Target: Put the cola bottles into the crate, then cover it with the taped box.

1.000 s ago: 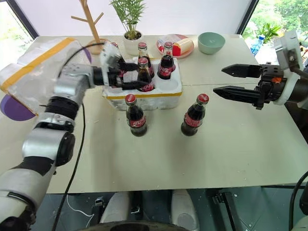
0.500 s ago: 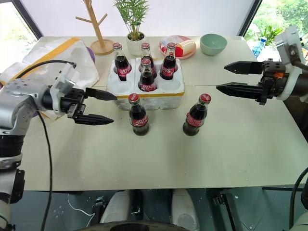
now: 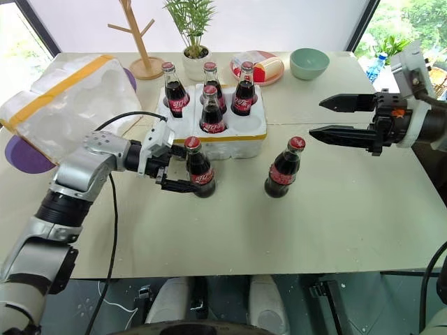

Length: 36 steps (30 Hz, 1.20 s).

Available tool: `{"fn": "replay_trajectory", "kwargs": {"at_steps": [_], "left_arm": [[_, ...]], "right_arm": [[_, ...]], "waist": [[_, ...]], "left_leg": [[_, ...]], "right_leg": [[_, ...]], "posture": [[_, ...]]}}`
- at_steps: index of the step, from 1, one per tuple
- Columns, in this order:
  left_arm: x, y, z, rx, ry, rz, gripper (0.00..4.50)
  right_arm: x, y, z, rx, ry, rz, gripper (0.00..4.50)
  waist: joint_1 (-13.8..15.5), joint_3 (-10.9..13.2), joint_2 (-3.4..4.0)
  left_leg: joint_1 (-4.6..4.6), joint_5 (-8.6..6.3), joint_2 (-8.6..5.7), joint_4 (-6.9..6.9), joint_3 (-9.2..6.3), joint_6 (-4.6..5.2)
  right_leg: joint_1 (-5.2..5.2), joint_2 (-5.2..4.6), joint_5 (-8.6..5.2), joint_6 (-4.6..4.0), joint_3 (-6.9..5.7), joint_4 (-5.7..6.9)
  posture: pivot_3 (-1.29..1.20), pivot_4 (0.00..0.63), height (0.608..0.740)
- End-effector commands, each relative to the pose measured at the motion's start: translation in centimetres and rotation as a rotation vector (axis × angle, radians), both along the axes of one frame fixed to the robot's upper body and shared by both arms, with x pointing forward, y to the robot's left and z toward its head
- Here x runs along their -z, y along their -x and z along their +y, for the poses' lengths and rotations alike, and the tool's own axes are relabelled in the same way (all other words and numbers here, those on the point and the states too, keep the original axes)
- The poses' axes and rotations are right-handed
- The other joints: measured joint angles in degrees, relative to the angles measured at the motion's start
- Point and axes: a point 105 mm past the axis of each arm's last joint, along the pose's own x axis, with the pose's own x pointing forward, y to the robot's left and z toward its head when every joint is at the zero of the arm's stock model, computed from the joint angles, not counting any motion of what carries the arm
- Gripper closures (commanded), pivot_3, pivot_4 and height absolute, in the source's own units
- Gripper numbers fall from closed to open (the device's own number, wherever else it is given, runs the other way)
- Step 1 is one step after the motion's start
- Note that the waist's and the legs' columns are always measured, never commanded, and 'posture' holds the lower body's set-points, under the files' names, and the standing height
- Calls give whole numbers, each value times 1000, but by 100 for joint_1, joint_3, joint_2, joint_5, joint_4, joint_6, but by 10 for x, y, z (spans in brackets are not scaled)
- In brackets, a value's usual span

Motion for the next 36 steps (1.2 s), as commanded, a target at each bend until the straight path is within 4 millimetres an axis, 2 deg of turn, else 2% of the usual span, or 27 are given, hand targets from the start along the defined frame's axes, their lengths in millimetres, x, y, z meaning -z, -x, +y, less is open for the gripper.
{"fn": "replay_trajectory", "kwargs": {"at_steps": [1, 2, 3, 5, 7, 10, 12, 14, 15, 18, 20, 24, 26, 36], "left_arm": [[-2, -5, -9, -1, 4, -17, 56], [-1, -5, -11, -4, 5, -12, 56], [-1, -5, -12, 0, 7, -10, 292], [-2, -2, -12, 15, 10, -3, 871], [-11, 6, -8, 55, 23, 29, 1716], [-34, 17, 0, 106, 62, 82, 1679], [-59, 17, 5, 96, 141, 124, 1679], [-85, 9, 10, 46, 230, 136, 1679], [-91, 7, 11, 28, 254, 136, 1679], [-120, -18, 25, -142, 345, 46, 1679], [-129, -33, 36, -251, 363, -19, 1679], [-131, -55, 54, -405, 337, -113, 1679], [-124, -65, 60, -474, 296, -137, 1679], [-82, -83, 54, -517, 136, -168, 1679]], "right_arm": [[-12, 7, 1, -1, -12, -56, 0], [-12, 7, 1, 2, -14, -56, 0], [-12, 8, 0, 5, -17, -57, 0], [-12, 8, 0, 10, -21, -57, 0], [-11, 8, 0, 17, -24, -57, 0], [-12, 7, -1, 22, -29, -59, 0], [-12, 5, -1, 24, -34, -60, 0], [-11, 4, 0, 22, -38, -61, 0], [-11, 3, 0, 22, -39, -61, 0], [-9, 1, 4, 12, -45, -64, 0], [-9, -1, 5, 7, -48, -66, 0], [-9, -2, 6, 5, -50, -69, 0], [-9, -3, 6, 4, -51, -70, 0], [-6, -7, 8, 5, -47, -76, 0]], "waist": [[0, 0, 0], [0, 0, 0], [0, 0, 0], [0, 0, 0], [-9, 0, 0], [-42, 1, 0], [-39, 2, -2], [-9, 4, -4], [1, 4, -5], [-4, 3, -4], [-7, 3, -3], [-23, 3, -4], [-19, 3, -4], [-7, 4, -5]], "left_leg": [[0, 0, 0, 0, 0, 0], [0, 0, 0, 0, 0, 0], [0, 0, 0, 0, -1, 0], [0, 0, 0, 0, -2, 0], [0, 0, 2, 0, -4, 0], [0, 0, 4, -2, -9, 1], [-1, 0, 4, -3, -12, 1], [-5, 0, 4, -2, -12, 1], [-7, 0, 3, 0, -12, 1], [-6, 0, -2, 1, -15, 1], [-4, 0, -2, 1, -14, 1], [-2, 6, -1, -2, -4, -10], [-3, 12, 0, -2, -3, -20], [-6, 11, -2, -1, 1, -19]], "right_leg": [[0, 0, 0, 0, 0, 0], [0, 0, 0, 0, 0, 0], [0, 0, 0, 0, 0, 0], [0, 0, 0, 0, 0, 0], [0, 0, 0, 0, 0, 0], [-3, 1, 0, 1, 0, 1], [-5, 1, 0, 1, 0, 1], [-5, 2, 0, 1, -1, 1], [-5, 2, 0, 1, -1, 1], [-1, -3, 0, 2, 0, -1], [-1, -2, 3, 7, 0, 0], [-3, 5, 4, 7, -1, 2], [-4, 5, 4, 8, -2, 1], [-4, 2, 4, 8, -2, -1]], "posture": [[0, 150, 740], [0, 150, 740], [0, 150, 740], [0, 150, 740], [0, 150, 740], [0, 150, 740], [0, 150, 740], [0, 150, 740], [0, 150, 740], [0, 150, 740], [0, 150, 740], [0, 150, 740], [0, 150, 740], [0, 150, 740]]}}
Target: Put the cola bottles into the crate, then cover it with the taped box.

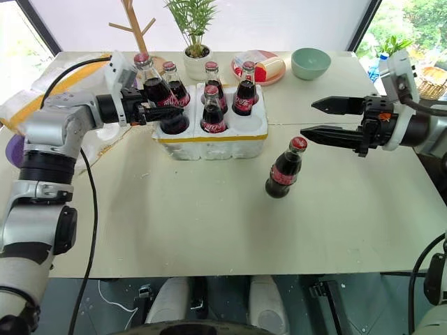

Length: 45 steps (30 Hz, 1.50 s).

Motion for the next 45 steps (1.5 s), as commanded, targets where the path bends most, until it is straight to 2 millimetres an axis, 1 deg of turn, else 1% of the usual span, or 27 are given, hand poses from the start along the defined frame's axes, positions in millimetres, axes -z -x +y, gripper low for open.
{"fn": "replay_trajectory", "kwargs": {"at_steps": [1, 3, 4, 5, 6, 8, 10, 13, 16, 17, 19, 21, 22, 23, 25, 26, 29, 30, 32, 33, 36, 38, 41, 45], "left_arm": [[-6, -4, -3, -1, -43, -73, 1679], [12, -9, -4, -17, -86, -55, 1679], [19, -11, -3, -26, -102, -45, 623], [26, -12, -4, -28, -114, -35, 257], [31, -13, -4, -25, -118, -26, 53], [35, -13, -6, -25, -114, -19, 53], [33, -13, -7, -23, -93, -16, 53], [16, -11, -2, -24, -37, -33, 53], [-21, 2, 9, 38, 53, -86, 53], [-37, 9, 15, 63, 83, -101, 53], [-61, 24, 26, 108, 130, -117, 53], [-78, 49, 37, 200, 155, -76, 53], [-83, 63, 42, 255, 151, -52, 53], [-84, 81, 47, 319, 123, -15, 53], [-78, 105, 50, 396, 47, 44, 53], [-74, 112, 51, 413, 19, 64, 53], [-59, 122, 42, 447, -49, 84, 53], [-55, 124, 38, 459, -62, 83, 53], [-50, 124, 34, 469, -71, 81, 53], [-46, 121, 30, 468, -84, 75, 53], [-37, 115, 20, 476, -105, 62, 53], [-36, 113, 14, 489, -101, 61, 53], [-34, 111, 10, 496, -97, 55, 53], [-38, 109, 4, 505, -80, 43, 53]], "right_arm": [[-13, 2, 1, -4, 10, -62, 0], [-13, 2, 1, -6, 14, -61, 0], [-12, 2, 1, -7, 19, -62, 0], [-12, 2, 1, -8, 22, -63, 0], [-12, 2, 1, -9, 24, -63, 0], [-12, 2, 1, -9, 24, -66, 0], [-13, 2, 0, -7, 26, -70, 0], [-14, 3, -2, -3, 33, -78, 0], [-19, 3, -9, 36, 35, -96, 0], [-21, 3, -14, 57, 36, -104, 0], [-23, 3, -21, 92, 34, -107, 0], [-21, 7, -32, 136, 44, -98, 0], [-18, 9, -38, 159, 56, -88, 0], [-11, 13, -44, 185, 63, -63, 0], [3, 23, -51, 222, 59, -17, 0], [8, 28, -53, 234, 53, 1, 0], [33, 41, -46, 254, 13, 62, 0], [42, 44, -41, 264, 5, 67, 0], [52, 47, -33, 283, -1, 67, 0], [61, 47, -27, 299, -1, 65, 0], [86, 48, -9, 329, -25, 80, 0], [97, 48, 2, 328, -58, 101, 0], [108, 45, 14, 331, -85, 119, 0], [117, 33, 24, 355, -121, 133, 0]], "waist": [[-9, 0, 0], [-6, 0, 1], [-4, 0, 1], [-3, 0, 0], [-2, -1, 1], [-1, -4, 4], [5, -4, 4], [2, -4, 4], [-15, -3, 2], [-30, -2, 2], [-46, -2, 2], [-45, -2, 2], [-46, -2, 2], [-48, -3, 2], [-52, -4, 3], [-40, -6, 6], [25, -7, 7], [25, -8, 4], [9, -8, 3], [1, -9, 2], [-1, -14, 0], [0, -13, 0], [-10, -13, 1], [-11, -13, 1]], "left_leg": [[0, 0, 1, 0, 0, 1], [1, -1, 1, 0, 0, 1], [1, -1, 1, 0, 0, 1], [1, -1, 1, 0, 0, 1], [1, -1, 1, 0, 0, 2], [4, -6, 0, 0, 1, 11], [5, -11, 0, 1, 0, 19], [5, -11, 0, 1, -1, 19], [3, -11, 1, 1, -1, 19], [2, -9, 2, 1, 0, 16], [0, -3, 4, -2, 0, 6], [-1, 4, 5, -5, 0, -7], [-2, 4, 5, -6, 1, -6], [0, 3, 5, -7, 3, -6], [0, 3, 5, -10, 3, -5], [2, 2, 6, -10, 3, -5], [11, 1, 2, -1, -1, -3], [11, -8, 2, 0, -8, 12], [13, -4, 2, 6, -10, 6], [13, -3, 0, 6, -9, 4], [21, -3, -1, 6, -10, 4], [20, -3, 0, 4, -11, 5], [14, -3, 0, 4, -10, 5], [14, -4, 3, 3, -11, 6]], "right_leg": [[0, 1, 0, 0, 0, 0], [0, 1, 0, 0, 0, 1], [0, 1, 0, 0, 0, 1], [0, 1, 0, 0, 0, 1], [0, 1, 0, 0, 0, 1], [2, -2, 0, 0, 0, 1], [4, -2, 0, 0, 0, 1], [5, -3, 0, 0, 0, 1], [2, -1, 0, 0, 0, 2], [-1, 0, 0, 0, 0, 2], [-6, 2, 0, 0, 0, 2], [-6, 2, 0, 0, -1, 1], [-6, 2, -1, 1, -1, -1], [-4, 1, -2, 2, -1, -2], [-3, 0, -3, 4, -1, -5], [0, -2, -6, 7, -1, -4], [12, -7, -9, 9, -1, 5], [16, -6, -10, 7, -2, 4], [23, -6, -7, -7, -2, 4], [23, -7, -9, -19, 0, 2], [30, -2, -7, -18, 1, 2], [26, 3, -2, -9, 1, 3], [16, 7, 2, -2, 1, 4], [16, 11, 1, -3, 1, 4]], "posture": [[0, 150, 740], [0, 150, 740], [0, 150, 740], [0, 150, 740], [0, 150, 740], [0, 150, 740], [0, 150, 740], [0, 150, 740], [0, 150, 740], [0, 150, 740], [0, 150, 740], [0, 150, 740], [0, 150, 740], [0, 150, 740], [0, 150, 740], [0, 150, 740], [0, 150, 740], [0, 150, 740], [0, 150, 740], [0, 150, 740], [0, 150, 740], [0, 150, 740], [0, 150, 740], [0, 150, 740]]}}
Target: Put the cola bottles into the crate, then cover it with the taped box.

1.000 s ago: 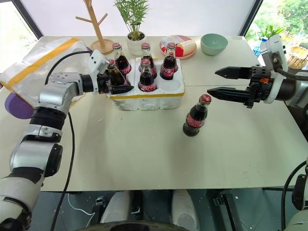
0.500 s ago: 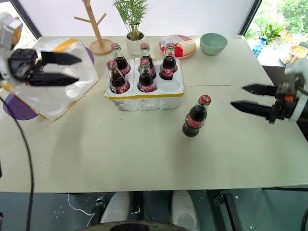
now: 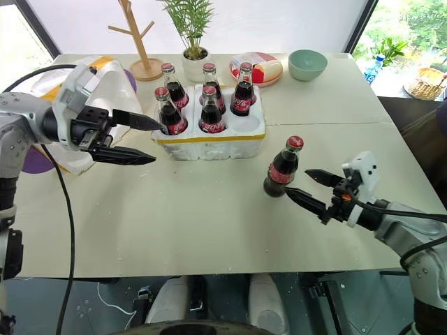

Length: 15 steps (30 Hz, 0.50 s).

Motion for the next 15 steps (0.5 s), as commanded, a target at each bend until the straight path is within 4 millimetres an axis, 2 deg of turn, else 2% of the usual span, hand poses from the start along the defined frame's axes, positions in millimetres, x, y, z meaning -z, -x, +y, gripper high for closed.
{"fn": "replay_trajectory", "kwargs": {"at_steps": [1, 6, 10, 13, 15], "left_arm": [[-13, 2, -3, 11, 9, -55, 53], [-15, 3, -4, 8, 11, -57, 53], [-14, 4, -2, -1, 7, -56, 53], [-15, 5, -2, -7, 8, -61, 0], [-16, 6, -1, -16, 12, -62, 0]], "right_arm": [[-5, -9, 6, 17, -16, -46, 0], [1, -26, 18, 4, -37, -49, 0], [8, -47, 21, 42, -43, -46, 0], [5, -53, 21, 35, -46, -56, 757], [-7, -49, 25, -12, -63, -87, 1587]], "waist": [[1, 0, 0], [-8, 0, 0], [-21, 0, 0], [-6, 1, 2], [8, 1, 1]], "left_leg": [[0, 0, 0, 0, 0, 0], [0, -1, 0, -1, 1, 1], [0, -1, 2, -1, 0, 1], [-2, -1, 2, -2, 0, 2], [-3, -1, 2, -1, 0, 2]], "right_leg": [[0, 0, 0, 0, 0, 0], [0, 0, -2, -4, 1, -1], [0, 3, -2, -3, 2, -1], [-2, 3, -1, -1, 1, -1], [-2, 3, 0, 0, 1, -1]], "posture": [[0, 150, 740], [0, 150, 740], [0, 150, 740], [0, 150, 740], [0, 150, 740]]}}
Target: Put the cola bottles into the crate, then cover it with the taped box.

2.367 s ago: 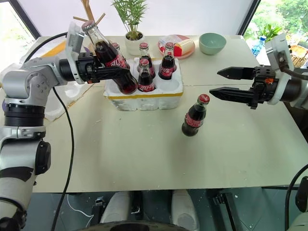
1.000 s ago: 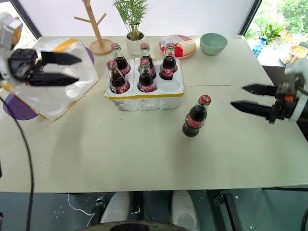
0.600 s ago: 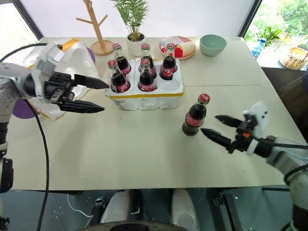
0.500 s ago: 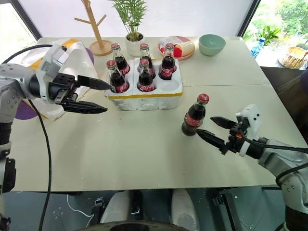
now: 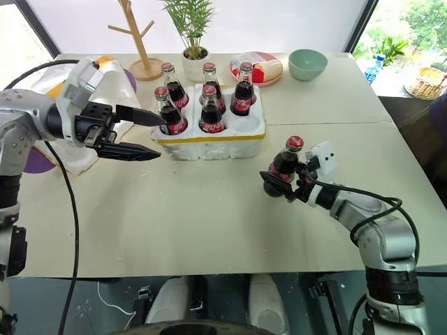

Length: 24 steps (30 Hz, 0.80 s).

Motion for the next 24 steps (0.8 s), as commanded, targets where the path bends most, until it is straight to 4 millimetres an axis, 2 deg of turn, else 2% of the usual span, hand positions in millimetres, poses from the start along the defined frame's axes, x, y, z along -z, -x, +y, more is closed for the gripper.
{"fn": "replay_trajectory", "kwargs": {"at_steps": [1, 4, 6, 7, 10, 13, 17, 20, 24], "left_arm": [[-12, 6, 2, -11, 9, -46, 0], [-12, 8, 5, -24, 20, -37, 0], [-11, 9, 6, -30, 22, -36, 0], [-11, 9, 7, -34, 24, -39, 0], [-10, 7, 8, -59, 36, -49, 0], [-9, 5, 10, -82, 42, -61, 0], [-9, 5, 11, -103, 51, -70, 0], [-8, 8, 13, -119, 48, -77, 0], [-9, 11, 17, -142, 43, -82, 0]], "right_arm": [[-31, 9, 7, -97, -33, -92, 1587], [-66, 24, 19, -250, -32, -161, 1587], [-89, 26, 25, -310, -24, -211, 1587], [-101, 21, 26, -314, -21, -237, 1587], [-141, -12, 33, -274, -13, -333, 1587], [-161, -46, 45, -227, 7, -383, 1587], [-164, -84, 63, -172, -19, -376, 1587], [-145, -102, 78, -172, 13, -336, 1587], [-121, -110, 88, -192, 84, -288, 1587]], "waist": [[8, 0, 0], [4, 5, 9], [-34, 8, 11], [-64, 9, 11], [-152, 10, 12], [-152, 9, 11], [-131, 10, 11], [-132, 10, 12], [-135, 10, 12]], "left_leg": [[-1, 0, 0, 0, 0, 0], [-4, 0, 0, -2, 1, 0], [-4, 0, 1, -3, 2, 0], [-4, 0, 2, -3, 3, 1], [-2, 0, 2, -1, 4, 1], [1, 0, 3, -3, 5, 1], [-9, 8, 5, -10, 5, -13], [-27, 15, 4, -11, 10, -27], [-103, 15, -2, -2, 12, -26]], "right_leg": [[-1, 0, 0, 0, 0, 0], [-6, 0, 1, 2, 0, 0], [-10, -1, 1, 2, 1, 1], [-10, -1, 1, 2, 2, 1], [-9, -1, 2, 1, 2, 2], [-10, 2, 1, 0, 4, 5], [-19, 5, 1, -1, 3, 7], [-29, 2, 1, 1, 2, 4], [-103, -11, 4, 5, 2, 12]], "posture": [[0, 150, 740], [0, 150, 740], [0, 150, 740], [0, 150, 740], [0, 150, 740], [0, 150, 740], [0, 150, 740], [0, 150, 740], [0, 150, 740]]}}
